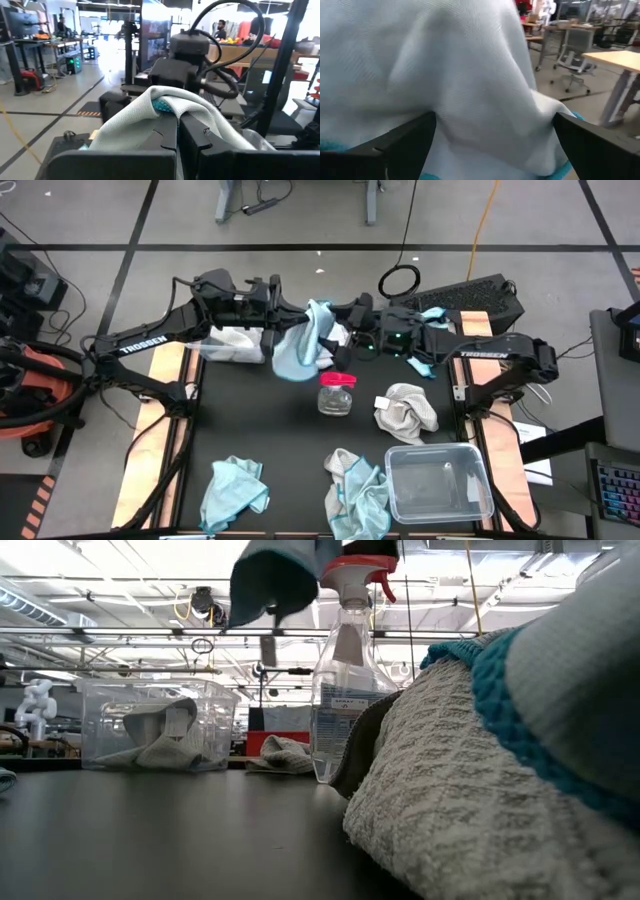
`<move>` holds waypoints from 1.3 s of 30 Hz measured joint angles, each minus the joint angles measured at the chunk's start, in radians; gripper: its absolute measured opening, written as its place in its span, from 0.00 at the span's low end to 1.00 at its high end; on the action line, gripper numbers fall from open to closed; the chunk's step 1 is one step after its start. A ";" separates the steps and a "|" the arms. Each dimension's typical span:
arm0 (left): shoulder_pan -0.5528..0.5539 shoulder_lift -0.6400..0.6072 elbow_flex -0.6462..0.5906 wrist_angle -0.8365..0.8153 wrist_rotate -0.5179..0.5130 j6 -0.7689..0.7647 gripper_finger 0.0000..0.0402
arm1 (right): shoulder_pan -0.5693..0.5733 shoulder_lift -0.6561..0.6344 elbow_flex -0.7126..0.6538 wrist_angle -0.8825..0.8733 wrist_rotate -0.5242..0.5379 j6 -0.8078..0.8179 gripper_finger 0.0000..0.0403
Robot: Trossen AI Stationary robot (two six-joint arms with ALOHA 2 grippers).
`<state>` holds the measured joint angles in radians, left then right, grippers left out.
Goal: Sort microfiber towel by color & place in baskets
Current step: Put the blue towel into the bottom transparent bin
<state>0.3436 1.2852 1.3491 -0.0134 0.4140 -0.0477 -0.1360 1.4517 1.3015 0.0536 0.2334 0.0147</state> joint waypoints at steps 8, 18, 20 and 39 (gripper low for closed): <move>-0.026 0.034 0.000 0.008 0.071 -0.027 0.00 | 0.000 0.075 0.005 0.184 -0.242 0.020 0.98; -0.045 0.064 0.000 -0.007 0.083 -0.031 0.00 | 0.000 0.082 0.005 0.256 -0.350 0.057 0.89; -0.045 0.069 0.000 -0.010 0.083 -0.045 0.00 | 0.000 0.080 0.005 0.284 -0.381 0.057 0.78; -0.046 0.066 -0.001 -0.040 0.067 -0.022 0.05 | -0.007 0.041 0.005 0.128 -0.427 0.032 0.02</move>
<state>0.2980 1.3516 1.3483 -0.0530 0.4806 -0.0693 -0.1429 1.4922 1.3060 0.1812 -0.1935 0.0468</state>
